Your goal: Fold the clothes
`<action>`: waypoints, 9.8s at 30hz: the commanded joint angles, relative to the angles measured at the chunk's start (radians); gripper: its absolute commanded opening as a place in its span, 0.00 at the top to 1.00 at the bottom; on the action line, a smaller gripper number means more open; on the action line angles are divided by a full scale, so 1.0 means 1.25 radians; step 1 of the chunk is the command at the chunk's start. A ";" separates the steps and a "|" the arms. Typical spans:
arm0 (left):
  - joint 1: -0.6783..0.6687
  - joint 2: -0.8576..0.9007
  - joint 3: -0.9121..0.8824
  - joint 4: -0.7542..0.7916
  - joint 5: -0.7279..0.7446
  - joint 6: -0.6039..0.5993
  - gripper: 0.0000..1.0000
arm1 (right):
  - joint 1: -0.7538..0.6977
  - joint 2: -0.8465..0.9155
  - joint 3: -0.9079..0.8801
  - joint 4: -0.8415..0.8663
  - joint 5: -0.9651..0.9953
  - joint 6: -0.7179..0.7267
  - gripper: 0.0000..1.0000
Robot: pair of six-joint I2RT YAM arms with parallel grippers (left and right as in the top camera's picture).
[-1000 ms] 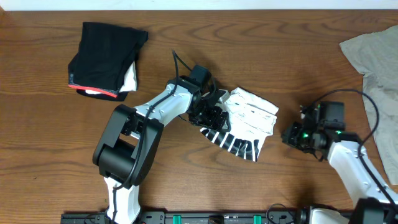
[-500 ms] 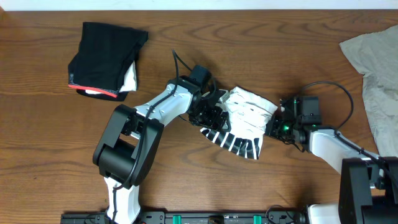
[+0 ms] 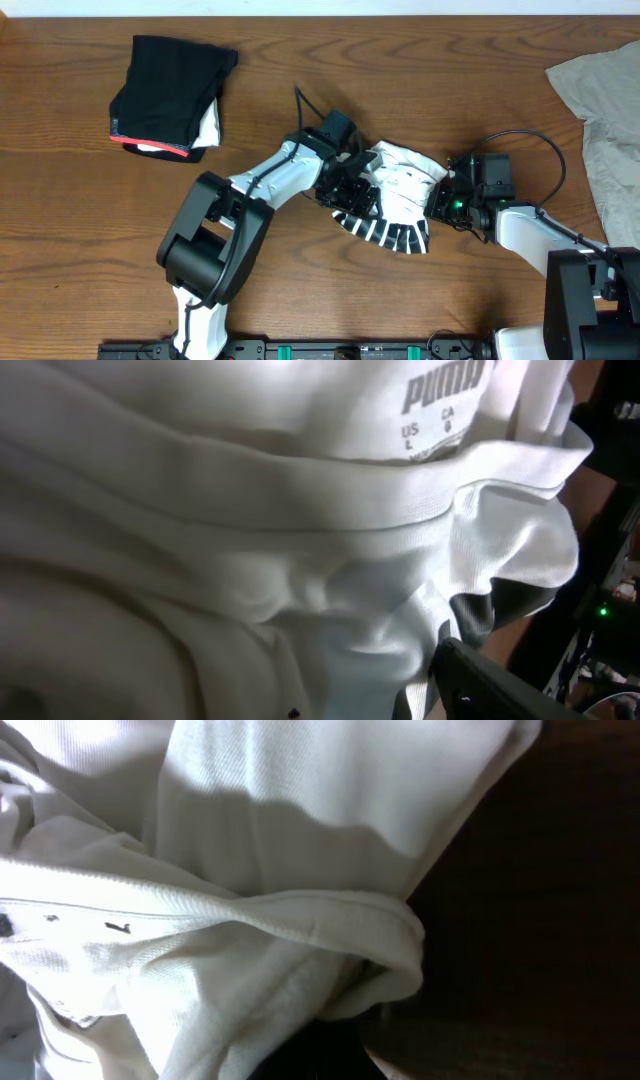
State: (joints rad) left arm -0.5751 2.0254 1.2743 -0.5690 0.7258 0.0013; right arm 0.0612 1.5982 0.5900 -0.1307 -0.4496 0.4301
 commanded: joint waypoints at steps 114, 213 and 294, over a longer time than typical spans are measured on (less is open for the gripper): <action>0.692 0.013 0.418 0.033 -0.218 -0.186 0.92 | -0.121 -0.252 0.006 -0.141 0.106 0.009 0.01; 0.783 0.113 0.345 0.117 0.153 -0.204 0.92 | -0.121 -0.252 0.006 -0.141 0.106 0.008 0.01; 0.410 -0.369 0.028 0.205 -0.248 -0.397 0.02 | -0.121 -0.252 0.006 -0.141 0.105 0.009 0.01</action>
State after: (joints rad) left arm -0.0608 1.5623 1.3060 -0.3107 0.4374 -0.4976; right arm -0.0795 1.2892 0.5945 -0.3069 -0.3214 0.4412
